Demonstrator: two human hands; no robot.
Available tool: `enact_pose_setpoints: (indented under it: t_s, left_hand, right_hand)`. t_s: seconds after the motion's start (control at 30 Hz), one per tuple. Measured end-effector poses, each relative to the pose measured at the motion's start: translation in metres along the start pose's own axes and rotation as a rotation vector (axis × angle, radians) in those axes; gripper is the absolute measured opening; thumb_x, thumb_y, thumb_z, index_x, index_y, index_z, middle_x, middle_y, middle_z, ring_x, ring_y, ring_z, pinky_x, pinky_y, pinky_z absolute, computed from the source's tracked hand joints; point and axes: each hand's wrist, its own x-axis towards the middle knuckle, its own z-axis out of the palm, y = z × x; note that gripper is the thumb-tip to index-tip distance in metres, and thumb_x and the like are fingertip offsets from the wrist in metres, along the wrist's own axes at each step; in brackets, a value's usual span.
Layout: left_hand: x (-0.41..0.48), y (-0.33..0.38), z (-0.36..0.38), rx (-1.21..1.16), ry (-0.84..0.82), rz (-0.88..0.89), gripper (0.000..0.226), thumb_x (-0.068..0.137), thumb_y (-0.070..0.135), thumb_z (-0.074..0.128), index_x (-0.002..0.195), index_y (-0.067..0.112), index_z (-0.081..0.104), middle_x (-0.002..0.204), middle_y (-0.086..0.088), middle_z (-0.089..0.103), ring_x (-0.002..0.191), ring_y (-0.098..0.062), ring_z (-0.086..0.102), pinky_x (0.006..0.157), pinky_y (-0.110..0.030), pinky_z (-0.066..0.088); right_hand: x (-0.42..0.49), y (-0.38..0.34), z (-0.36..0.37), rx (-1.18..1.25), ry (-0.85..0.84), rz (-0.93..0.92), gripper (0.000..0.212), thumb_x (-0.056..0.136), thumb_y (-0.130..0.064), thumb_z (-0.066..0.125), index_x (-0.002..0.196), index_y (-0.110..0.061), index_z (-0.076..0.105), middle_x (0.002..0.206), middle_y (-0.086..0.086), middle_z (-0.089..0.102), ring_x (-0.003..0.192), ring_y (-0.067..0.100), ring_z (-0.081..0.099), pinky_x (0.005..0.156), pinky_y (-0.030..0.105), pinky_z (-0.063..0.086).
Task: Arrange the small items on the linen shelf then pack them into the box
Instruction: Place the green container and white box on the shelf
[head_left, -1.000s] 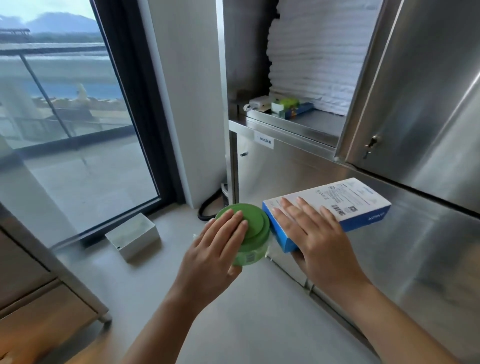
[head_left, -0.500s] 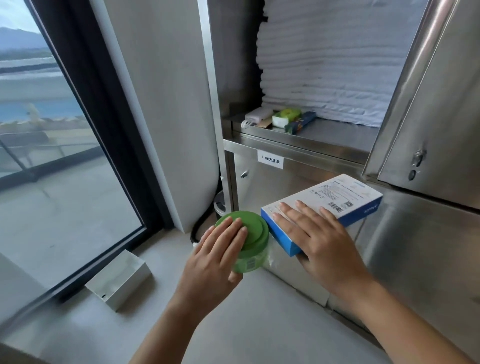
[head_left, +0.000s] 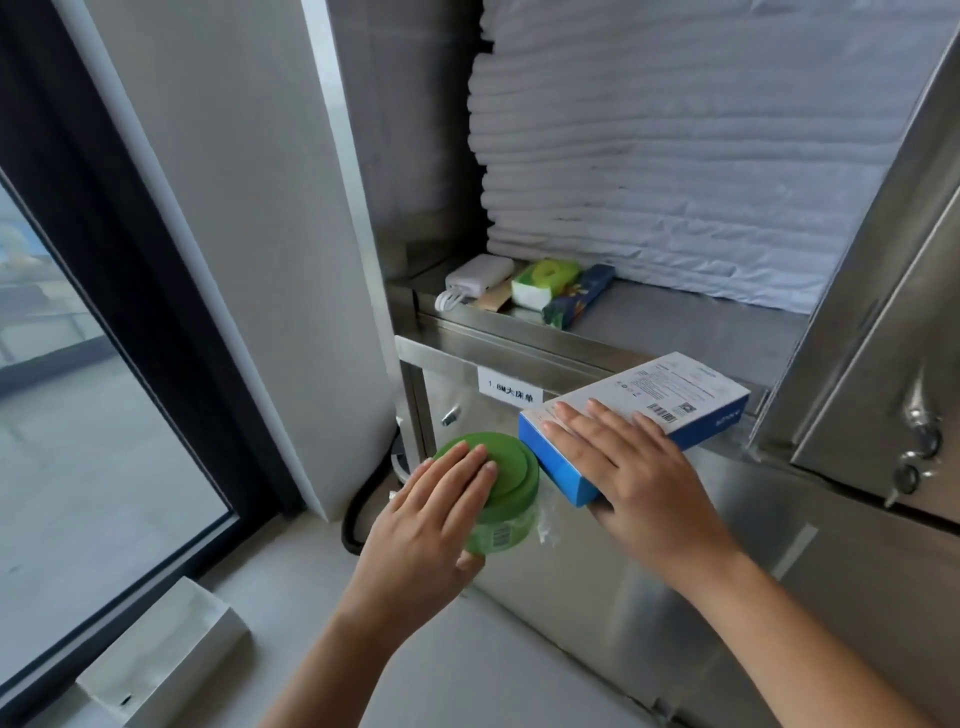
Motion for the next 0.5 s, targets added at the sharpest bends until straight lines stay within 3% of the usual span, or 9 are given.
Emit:
enact_pose_setpoints:
  t_s: [0.13, 0.5]
  left_hand:
    - [0.044, -0.016, 0.025, -0.001, 0.03, 0.011, 0.079, 0.046, 0.021, 0.091, 0.117, 0.002, 0.063, 0.124, -0.012, 0.06, 0.116, -0.028, 0.056, 0.099, -0.041, 0.039]
    - [0.102, -0.047, 0.063, -0.033, 0.063, -0.001, 0.077, 0.043, 0.012, 0.089, 0.114, -0.003, 0.063, 0.121, -0.016, 0.061, 0.113, -0.034, 0.057, 0.1, -0.036, 0.034]
  right_hand:
    - [0.027, 0.048, 0.026, 0.001, -0.003, -0.04, 0.082, 0.043, -0.001, 0.086, 0.121, -0.01, 0.062, 0.124, 0.009, 0.061, 0.11, 0.033, 0.06, 0.086, 0.052, 0.047]
    - [0.06, 0.114, 0.075, 0.06, -0.048, -0.078, 0.079, 0.046, 0.001, 0.084, 0.121, -0.01, 0.062, 0.126, 0.008, 0.06, 0.112, 0.032, 0.059, 0.088, 0.052, 0.045]
